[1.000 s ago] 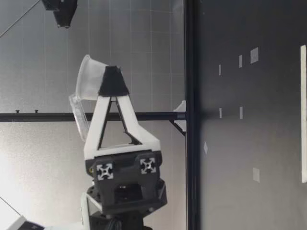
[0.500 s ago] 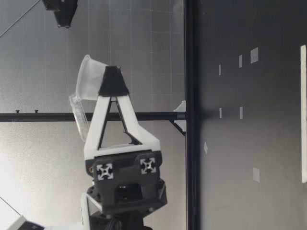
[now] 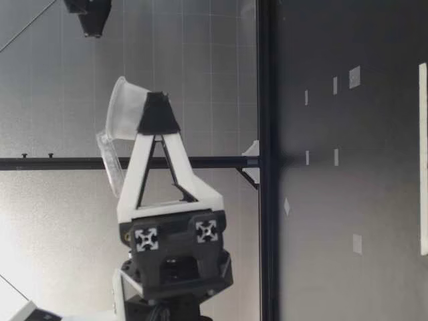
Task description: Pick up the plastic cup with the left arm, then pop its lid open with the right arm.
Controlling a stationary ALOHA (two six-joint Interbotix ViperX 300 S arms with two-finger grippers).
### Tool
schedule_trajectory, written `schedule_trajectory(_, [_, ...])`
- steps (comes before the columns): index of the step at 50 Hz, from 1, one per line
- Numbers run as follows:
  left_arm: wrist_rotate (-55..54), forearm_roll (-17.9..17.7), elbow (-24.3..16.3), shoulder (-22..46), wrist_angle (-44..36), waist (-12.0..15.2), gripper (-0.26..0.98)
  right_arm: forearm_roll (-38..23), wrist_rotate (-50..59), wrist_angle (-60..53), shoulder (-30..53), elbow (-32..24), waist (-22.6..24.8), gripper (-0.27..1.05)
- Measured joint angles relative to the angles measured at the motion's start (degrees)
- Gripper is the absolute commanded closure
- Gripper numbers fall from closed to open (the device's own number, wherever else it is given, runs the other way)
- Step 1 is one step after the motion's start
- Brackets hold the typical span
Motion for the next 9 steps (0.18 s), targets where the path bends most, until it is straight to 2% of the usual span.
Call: schedule_trajectory(9, [0.1, 0.1, 0.0, 0.0, 0.0, 0.1, 0.72, 0.0, 0.0, 0.0, -0.1, 0.0, 0.0, 0.14])
